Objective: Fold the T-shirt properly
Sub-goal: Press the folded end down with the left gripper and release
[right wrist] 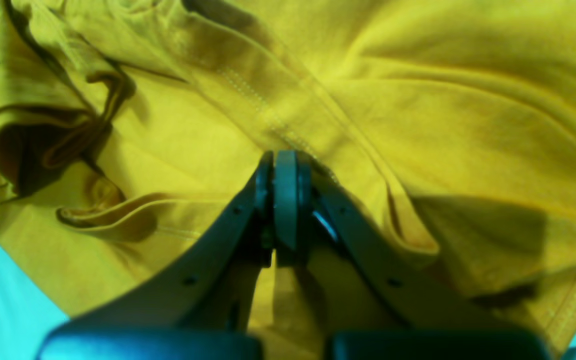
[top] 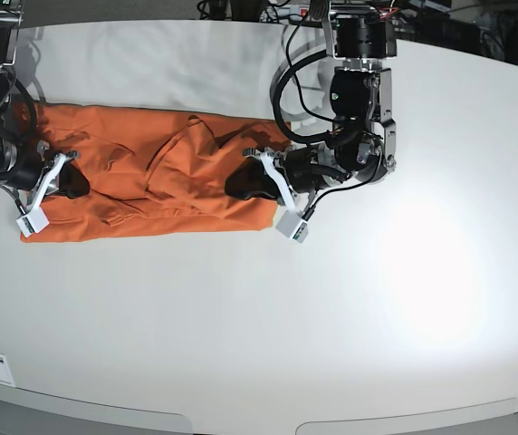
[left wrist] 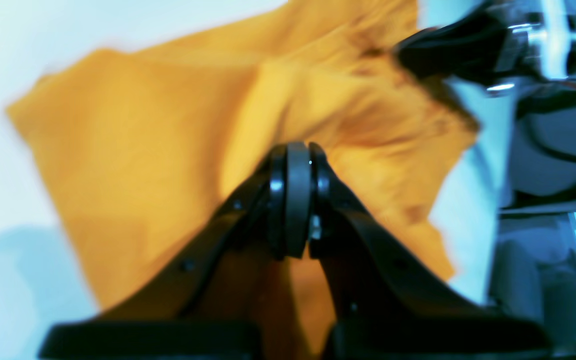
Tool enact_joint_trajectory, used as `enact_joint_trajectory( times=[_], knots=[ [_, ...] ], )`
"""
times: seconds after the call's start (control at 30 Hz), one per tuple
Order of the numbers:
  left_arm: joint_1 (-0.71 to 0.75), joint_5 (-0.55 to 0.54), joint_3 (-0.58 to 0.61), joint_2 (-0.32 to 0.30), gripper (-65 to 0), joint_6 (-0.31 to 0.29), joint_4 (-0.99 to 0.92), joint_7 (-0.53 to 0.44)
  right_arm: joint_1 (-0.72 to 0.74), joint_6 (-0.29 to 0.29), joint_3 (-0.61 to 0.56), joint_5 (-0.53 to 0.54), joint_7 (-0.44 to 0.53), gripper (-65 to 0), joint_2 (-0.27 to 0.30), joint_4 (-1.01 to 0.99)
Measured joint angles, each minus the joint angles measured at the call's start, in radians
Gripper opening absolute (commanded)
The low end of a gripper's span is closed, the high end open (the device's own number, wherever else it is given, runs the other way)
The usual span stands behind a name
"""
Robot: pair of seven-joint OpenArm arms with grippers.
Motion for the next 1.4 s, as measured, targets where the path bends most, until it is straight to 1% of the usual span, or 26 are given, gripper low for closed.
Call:
enact_joint_trajectory(
  times=[0.13, 0.2, 0.23, 0.3, 0.33, 0.37, 0.4, 0.47, 0.57, 0.63, 0.7, 0.77, 0.8, 0.9, 1.03, 1.13, 1.17, 1.27, 1.4],
  knots=[
    [-0.002, 0.065, 0.018, 0.000, -65.0, 0.064, -0.004, -0.047, 0.035, -0.003, -0.003, 0.011, -0.018, -65.0, 0.000, -0.002],
    [-0.003, 0.091, 0.047, 0.000, -65.0, 0.074, -0.018, -0.077, 0.060, -0.003, -0.003, 0.014, -0.024, -64.5, 0.000, -0.006],
    [-0.003, 0.101, 0.063, 0.000, -65.0, 0.080, -0.026, -0.090, 0.076, -0.003, -0.003, 0.013, -0.026, -59.4, 0.000, -0.007],
    [-0.003, 0.118, 0.092, 0.001, -65.0, 0.100, -0.037, -0.111, 0.119, -0.003, -0.002, 0.013, -0.029, -46.3, 0.003, -0.007],
    [-0.003, 0.132, 0.102, 0.001, -65.0, 0.103, -0.037, -0.122, 0.143, -0.013, 0.002, 0.017, -0.039, -40.1, 0.003, -0.007],
    [-0.003, 0.142, 0.110, 0.002, -65.0, 0.110, -0.037, -0.124, 0.168, -0.023, 0.015, 0.018, -0.049, -35.5, 0.002, -0.007],
    [-0.003, 0.145, 0.115, 0.003, -65.0, 0.111, -0.037, -0.125, 0.189, -0.027, 0.034, 0.022, -0.066, -33.0, 0.001, -0.007],
    [-0.003, 0.145, 0.117, 0.000, -65.0, 0.111, -0.037, -0.127, 0.216, -0.030, 0.102, 0.026, -0.096, -32.7, 0.001, -0.006],
    [-0.003, 0.138, 0.120, -0.023, -65.0, 0.110, -0.037, -0.134, 0.233, -0.036, 0.239, 0.019, -0.157, -32.7, 0.011, -0.006],
    [-0.003, 0.130, 0.125, -0.047, -65.0, 0.103, -0.037, -0.133, 0.216, -0.092, 0.295, 0.024, -0.156, -32.6, 0.046, -0.007],
    [-0.003, 0.112, 0.126, -0.073, -65.0, 0.098, -0.037, -0.136, 0.183, -0.098, 0.344, 0.025, -0.156, -31.3, 0.077, -0.020],
    [-0.003, 0.095, 0.126, -0.092, -65.0, 0.095, -0.037, -0.144, 0.137, -0.105, 0.373, 0.037, -0.156, -30.0, 0.095, -0.053],
    [-0.003, 0.088, 0.125, -0.099, -65.0, 0.095, -0.037, -0.145, 0.113, -0.100, 0.381, 0.058, -0.160, -30.1, 0.100, -0.080],
    [-0.005, 0.085, 0.126, -0.109, -65.0, 0.095, -0.036, -0.145, 0.067, -0.055, 0.391, 0.130, -0.201, -30.1, 0.099, -0.175],
    [-0.005, 0.083, 0.126, -0.118, -65.0, 0.095, -0.036, -0.146, 0.061, -0.004, 0.391, 0.308, -0.295, -30.1, 0.094, -0.316],
    [-0.005, 0.081, 0.126, -0.119, -65.0, 0.095, -0.036, -0.146, 0.062, -0.006, 0.391, 0.410, -0.371, -30.1, 0.095, -0.384],
    [-0.005, 0.081, 0.126, -0.120, -65.0, 0.095, -0.036, -0.147, 0.061, -0.007, 0.391, 0.432, -0.380, -30.1, 0.095, -0.402],
    [-0.005, 0.081, 0.126, -0.120, -65.0, 0.095, -0.036, -0.147, 0.057, -0.006, 0.389, 0.481, -0.380, -30.1, 0.087, -0.427],
    [-0.005, 0.080, 0.126, -0.120, -65.0, 0.095, -0.036, -0.147, 0.024, -0.003, 0.362, 0.510, -0.369, -30.1, 0.075, -0.426]
  ],
)
